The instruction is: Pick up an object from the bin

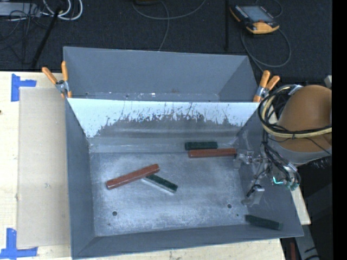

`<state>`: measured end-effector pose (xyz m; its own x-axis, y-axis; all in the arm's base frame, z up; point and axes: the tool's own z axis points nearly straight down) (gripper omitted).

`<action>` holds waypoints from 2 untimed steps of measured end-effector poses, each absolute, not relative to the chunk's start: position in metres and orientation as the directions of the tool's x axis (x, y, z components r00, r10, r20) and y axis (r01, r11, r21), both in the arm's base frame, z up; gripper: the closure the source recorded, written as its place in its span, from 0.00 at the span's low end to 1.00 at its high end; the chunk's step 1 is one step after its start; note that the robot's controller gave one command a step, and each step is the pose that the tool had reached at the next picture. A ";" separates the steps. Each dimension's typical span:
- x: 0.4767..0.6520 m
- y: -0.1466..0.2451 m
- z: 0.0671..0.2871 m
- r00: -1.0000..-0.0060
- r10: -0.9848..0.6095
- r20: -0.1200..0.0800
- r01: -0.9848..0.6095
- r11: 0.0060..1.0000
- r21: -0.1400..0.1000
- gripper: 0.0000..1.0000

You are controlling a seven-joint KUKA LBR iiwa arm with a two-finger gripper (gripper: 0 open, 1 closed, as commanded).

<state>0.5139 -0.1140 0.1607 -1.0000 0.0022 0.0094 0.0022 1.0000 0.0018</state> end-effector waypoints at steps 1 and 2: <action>0.577 -0.078 0.117 -0.991 0.132 -0.002 0.132 0.991 0.002 0.00; 0.624 -0.029 0.114 -0.995 0.097 -0.006 0.097 0.995 0.003 0.00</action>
Offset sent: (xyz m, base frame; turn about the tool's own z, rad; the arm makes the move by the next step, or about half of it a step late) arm 0.0617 0.0332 -0.0412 0.1333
